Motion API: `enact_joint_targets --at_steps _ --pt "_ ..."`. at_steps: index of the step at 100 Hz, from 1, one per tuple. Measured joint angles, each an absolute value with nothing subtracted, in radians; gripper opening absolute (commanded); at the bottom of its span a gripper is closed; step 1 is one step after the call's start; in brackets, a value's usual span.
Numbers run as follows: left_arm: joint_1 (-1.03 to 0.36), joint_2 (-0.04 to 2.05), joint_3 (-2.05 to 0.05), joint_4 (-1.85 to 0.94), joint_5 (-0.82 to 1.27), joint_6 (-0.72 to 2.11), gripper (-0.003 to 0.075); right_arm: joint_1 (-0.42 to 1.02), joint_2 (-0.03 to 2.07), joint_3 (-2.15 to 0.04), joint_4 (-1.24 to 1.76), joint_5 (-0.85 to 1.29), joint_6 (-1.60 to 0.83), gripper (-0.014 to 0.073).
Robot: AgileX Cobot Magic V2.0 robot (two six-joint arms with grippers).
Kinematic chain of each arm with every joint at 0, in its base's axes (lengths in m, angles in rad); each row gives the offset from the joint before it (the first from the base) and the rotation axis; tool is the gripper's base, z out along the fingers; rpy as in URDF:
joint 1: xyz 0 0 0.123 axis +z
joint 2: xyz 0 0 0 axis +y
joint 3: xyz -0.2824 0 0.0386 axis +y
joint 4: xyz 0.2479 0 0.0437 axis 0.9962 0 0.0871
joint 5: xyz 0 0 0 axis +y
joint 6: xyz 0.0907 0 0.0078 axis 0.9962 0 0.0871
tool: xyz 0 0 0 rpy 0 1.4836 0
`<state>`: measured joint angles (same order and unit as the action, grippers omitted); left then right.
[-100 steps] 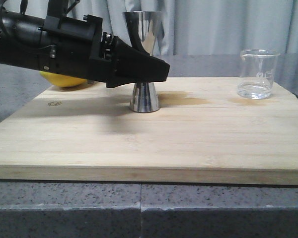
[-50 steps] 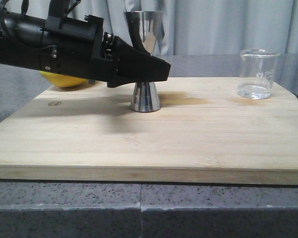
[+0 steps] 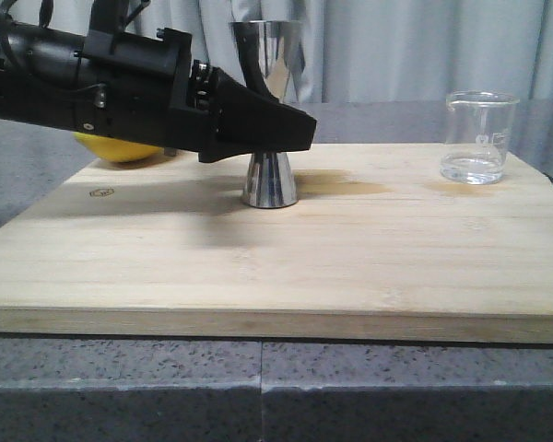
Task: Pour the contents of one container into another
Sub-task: 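Open the left gripper and pull it back from the jigger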
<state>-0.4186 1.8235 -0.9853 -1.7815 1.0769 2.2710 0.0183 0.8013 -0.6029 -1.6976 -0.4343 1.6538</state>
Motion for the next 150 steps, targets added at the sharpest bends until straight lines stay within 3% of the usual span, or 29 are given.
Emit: enact_joint_targets --at_steps 17,76,110,150 --pt "-0.419 1.823 -0.985 -1.781 1.077 2.271 0.0174 0.018 0.801 -0.603 -1.698 -0.434 1.654 0.0618" --pt "-0.419 1.828 -0.985 -1.781 1.071 2.271 0.0605 0.018 0.801 -0.603 -1.698 -0.434 1.654 0.0617" --pt "-0.419 1.781 -0.985 -1.747 1.058 2.241 0.0612 0.018 0.801 -0.603 -1.698 -0.434 1.654 0.0617" --pt "-0.419 1.659 -0.985 -1.508 0.928 2.008 0.0611 0.018 0.801 -0.603 -1.698 -0.436 1.654 0.0617"
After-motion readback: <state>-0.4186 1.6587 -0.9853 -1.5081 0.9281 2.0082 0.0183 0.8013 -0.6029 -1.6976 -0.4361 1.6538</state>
